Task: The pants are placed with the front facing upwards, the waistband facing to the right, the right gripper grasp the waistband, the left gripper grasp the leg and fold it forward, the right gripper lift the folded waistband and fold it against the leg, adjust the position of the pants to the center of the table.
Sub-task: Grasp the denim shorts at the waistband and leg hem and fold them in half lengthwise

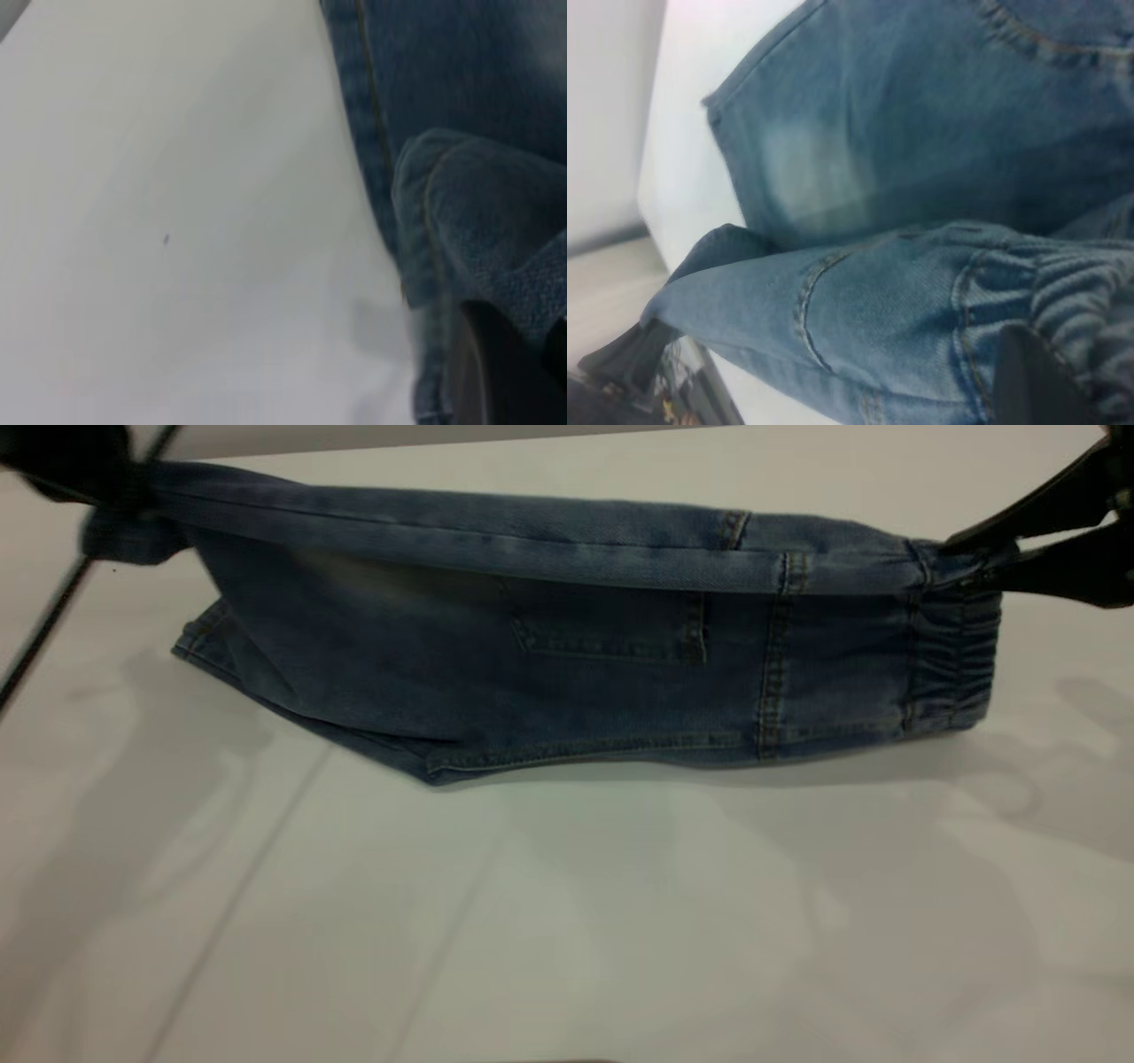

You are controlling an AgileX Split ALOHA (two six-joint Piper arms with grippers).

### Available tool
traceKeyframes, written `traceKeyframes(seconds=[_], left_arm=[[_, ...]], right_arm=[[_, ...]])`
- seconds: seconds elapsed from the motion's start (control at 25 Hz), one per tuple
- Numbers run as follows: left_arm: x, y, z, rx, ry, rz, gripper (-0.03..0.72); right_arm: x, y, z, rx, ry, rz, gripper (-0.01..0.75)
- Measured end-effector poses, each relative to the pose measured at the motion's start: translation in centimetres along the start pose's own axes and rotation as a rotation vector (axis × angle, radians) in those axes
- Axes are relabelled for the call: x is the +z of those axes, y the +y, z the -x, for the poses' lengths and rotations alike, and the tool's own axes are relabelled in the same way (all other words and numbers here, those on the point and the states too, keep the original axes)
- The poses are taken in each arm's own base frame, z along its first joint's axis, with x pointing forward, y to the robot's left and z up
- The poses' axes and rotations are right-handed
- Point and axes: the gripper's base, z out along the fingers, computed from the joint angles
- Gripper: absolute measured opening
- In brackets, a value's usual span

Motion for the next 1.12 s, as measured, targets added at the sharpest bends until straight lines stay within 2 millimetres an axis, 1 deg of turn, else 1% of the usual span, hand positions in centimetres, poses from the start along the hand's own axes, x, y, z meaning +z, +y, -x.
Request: traceKeyframes(seconds=[0.12, 0.24, 0.36, 0.48, 0.56, 0.6, 0.76, 0.88, 0.92, 1.0, 1.12], left_arm=[[2.5, -0.4, 1.2, 0.018, 0.001, -0.017, 0.031], [4.1, -0.6, 2.0, 0.001, -0.002, -0.023, 0.032], [5.2, -0.5, 2.6, -0.08, -0.007, -0.02, 0.048], [5.6, -0.2, 3.1, -0.177, -0.016, -0.015, 0.106], [5.6, 0.0, 3.3, -0.224, -0.023, -0.011, 0.157], [5.6, 0.0, 3.3, -0.252, -0.025, -0.011, 0.195], [5.6, 0.0, 3.4, -0.381, -0.031, -0.012, 0.365], [5.6, 0.0, 3.4, -0.459, -0.023, -0.012, 0.46], [5.6, 0.0, 3.3, -0.474, -0.013, -0.012, 0.48], [5.6, -0.1, 3.0, -0.492, 0.021, -0.009, 0.498], [5.5, -0.1, 2.5, -0.5, 0.088, -0.003, 0.506]], right_arm=[[1.4, -0.6, 1.3, 0.049, -0.002, -0.03, 0.06], [2.6, -0.9, 2.7, 0.076, -0.006, -0.038, 0.063], [3.5, -0.8, 3.7, 0.084, -0.009, -0.035, 0.071], [3.8, -0.6, 4.3, 0.084, -0.015, -0.028, 0.111], [3.8, -0.6, 4.5, 0.083, -0.02, -0.025, 0.177], [3.8, -0.5, 4.5, 0.084, -0.021, -0.024, 0.213], [3.7, -0.3, 4.3, 0.044, 0.003, 0.008, 0.405], [3.7, 0.2, 3.9, 0.005, 0.051, 0.067, 0.527], [3.7, 0.4, 3.7, -0.011, 0.07, 0.082, 0.551], [3.6, 0.4, 3.3, -0.044, 0.12, 0.086, 0.582], [3.5, -0.1, 2.3, -0.09, 0.222, 0.032, 0.583]])
